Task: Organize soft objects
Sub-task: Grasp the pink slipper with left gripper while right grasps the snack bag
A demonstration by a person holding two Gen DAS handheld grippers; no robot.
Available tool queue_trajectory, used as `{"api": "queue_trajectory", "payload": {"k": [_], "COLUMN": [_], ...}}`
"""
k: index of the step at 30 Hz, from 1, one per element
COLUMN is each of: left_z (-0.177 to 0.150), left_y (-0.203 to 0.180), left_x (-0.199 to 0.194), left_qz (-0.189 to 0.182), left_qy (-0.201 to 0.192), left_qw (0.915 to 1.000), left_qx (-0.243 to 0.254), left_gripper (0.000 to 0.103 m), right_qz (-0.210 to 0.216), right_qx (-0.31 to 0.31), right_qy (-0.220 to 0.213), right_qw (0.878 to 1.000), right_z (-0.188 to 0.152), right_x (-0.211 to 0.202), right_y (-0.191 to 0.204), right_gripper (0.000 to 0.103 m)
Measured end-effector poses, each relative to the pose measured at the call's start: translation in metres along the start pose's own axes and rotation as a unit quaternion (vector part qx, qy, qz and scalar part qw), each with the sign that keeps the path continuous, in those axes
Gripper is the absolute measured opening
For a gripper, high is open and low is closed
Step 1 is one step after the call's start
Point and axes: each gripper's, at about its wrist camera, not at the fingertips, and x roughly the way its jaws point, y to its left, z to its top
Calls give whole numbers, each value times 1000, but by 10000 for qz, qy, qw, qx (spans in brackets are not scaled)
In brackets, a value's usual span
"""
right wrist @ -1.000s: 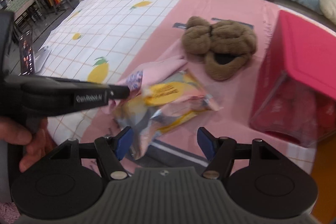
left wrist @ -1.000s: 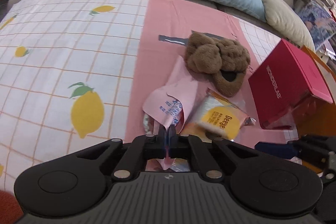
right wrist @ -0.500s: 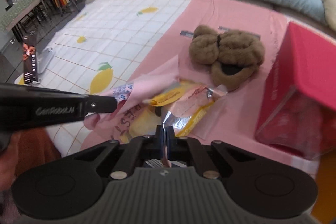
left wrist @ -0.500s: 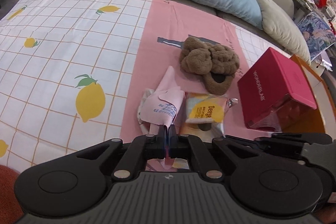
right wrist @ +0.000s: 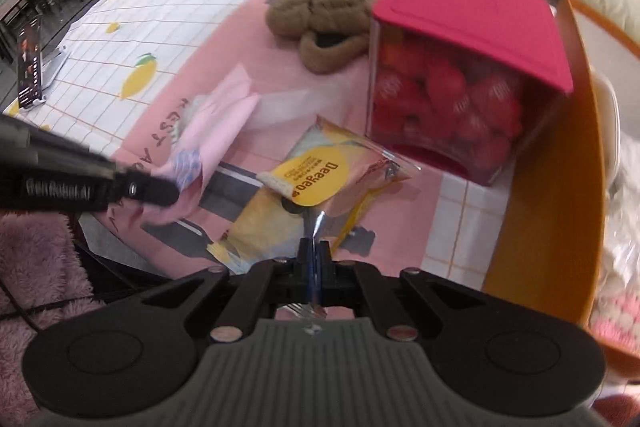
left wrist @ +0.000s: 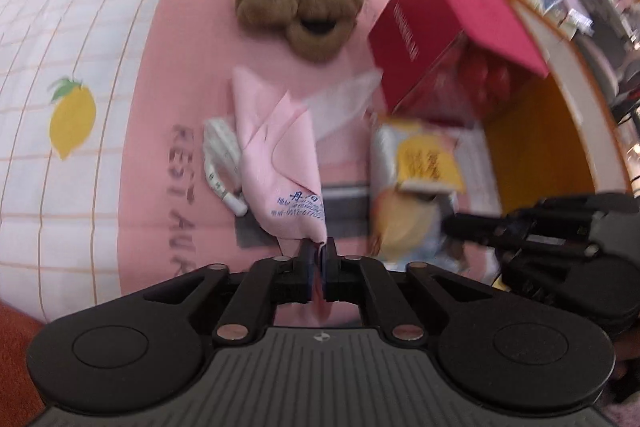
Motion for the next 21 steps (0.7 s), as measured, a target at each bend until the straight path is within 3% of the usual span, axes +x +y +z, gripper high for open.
{"api": "queue_trajectory", "payload": {"k": [3,5,6,8,13,16,21], "left_z": [-2,-3,-4,-1,10,12,8], "left_y": [3,6,7,9,6,11,0], "left_x": [-3,-12,-16,-20,-3,7,17], "left_qz": [131,115,91,101,482,279,545], "left_qy": [-12,-256,-413,-628,-896,-786,-738], "left_qw": [9999,9994,9988,9974,9945,9955,9956], "left_qx": [-103,-195,-243,-352,-254,-446,-193], "left_gripper": [26,48,53,61,64,63,61], "right_qz": [-7,-45,-27,-14,121,380,449], "right_qx": [-3,-18,-26,82,1030,1655,1824], "right_qy": [-86,-270,-373,-595,-578,-410,-120], "right_qw": [10000,9996,9993,9982,9929,9846,9821], "right_z": [0,-1,-1,1,15,19,15], "right_x": [-4,-14,-18,-25,-10,7,28], "right_y": [2,4,4,4,-14,-27,-27], "right_gripper": [7,13,33,52,52,52,49]}}
